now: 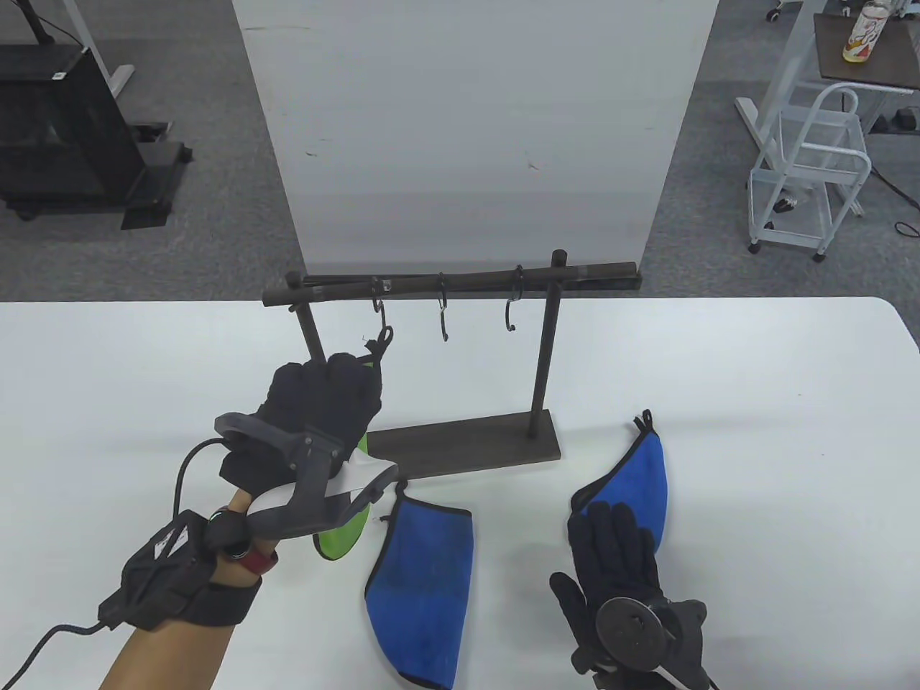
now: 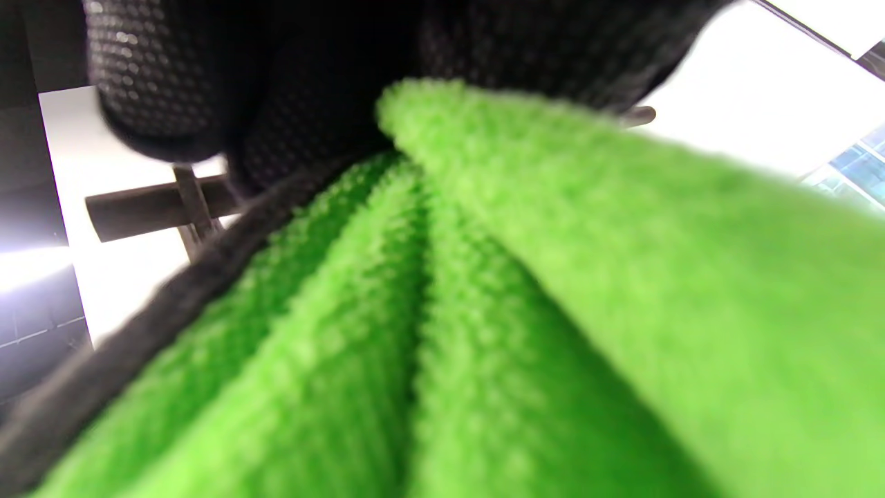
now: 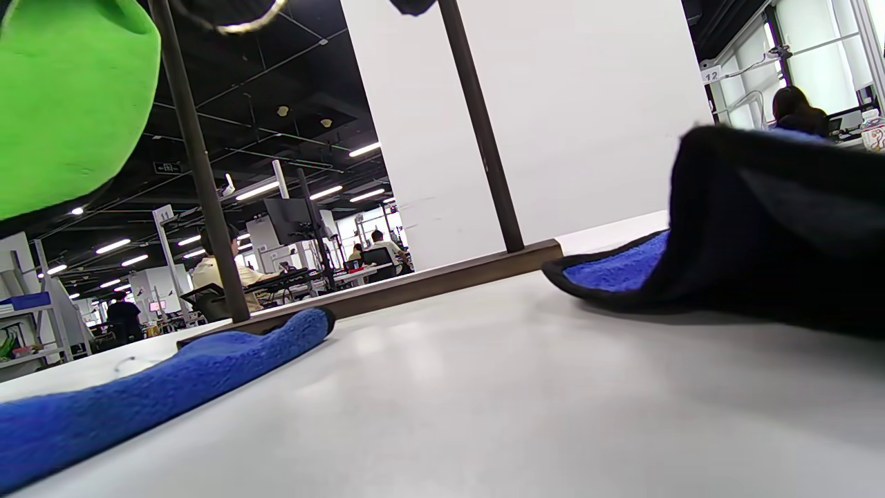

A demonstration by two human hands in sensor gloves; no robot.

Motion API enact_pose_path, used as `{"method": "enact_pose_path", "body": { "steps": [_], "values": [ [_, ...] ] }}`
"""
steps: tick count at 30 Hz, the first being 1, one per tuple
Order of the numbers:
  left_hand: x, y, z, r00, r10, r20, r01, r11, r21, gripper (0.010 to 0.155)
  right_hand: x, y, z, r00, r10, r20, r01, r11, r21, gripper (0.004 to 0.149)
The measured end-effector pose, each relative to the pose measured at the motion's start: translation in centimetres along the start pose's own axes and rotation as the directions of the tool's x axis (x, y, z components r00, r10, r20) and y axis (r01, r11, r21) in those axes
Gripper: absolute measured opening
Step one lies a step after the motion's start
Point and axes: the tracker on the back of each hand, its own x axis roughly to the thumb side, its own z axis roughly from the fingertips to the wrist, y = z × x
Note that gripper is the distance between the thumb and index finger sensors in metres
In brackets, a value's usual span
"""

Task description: Hook hand towel onto s-hook

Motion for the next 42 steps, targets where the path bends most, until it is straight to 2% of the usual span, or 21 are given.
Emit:
{"method": "enact_pose_path", "body": {
  "steps": [13, 23, 32, 37, 42],
  "values": [
    [0.0, -0.4, -0.2, 1.000, -0.009, -0.015, 0.008, 0.999, -0.035, 0.036, 0.0, -0.1, 0.1, 1.000, -0.018, 0.004, 0.018, 1.000, 0.005, 0.070],
    [0.4, -2.3, -0.6, 0.999, 0.026, -0.039, -0.029, 0.996, -0.081, 0.036, 0.0, 0.0, 0.2, 1.000, -0.022, 0.005, 0.022, 1.000, 0.009, 0.070],
    [0.2, -5.0, -0.2, 0.989, 0.105, -0.102, -0.118, 0.984, -0.132, 0.041, -0.1, -0.1, 0.2, 1.000, -0.021, 0.002, 0.021, 1.000, 0.005, 0.070],
    [-0.2, -5.6, 0.6, 0.989, 0.090, -0.118, -0.111, 0.976, -0.189, 0.047, -0.1, -0.1, 0.2, 1.000, -0.021, 0.000, 0.021, 1.000, 0.006, 0.070],
    [-1.5, -5.8, 3.0, 0.961, 0.115, -0.252, -0.185, 0.942, -0.279, 0.062, 0.1, -0.1, 0.2, 1.000, -0.015, 0.006, 0.015, 1.000, 0.011, 0.070]
  ]
}}
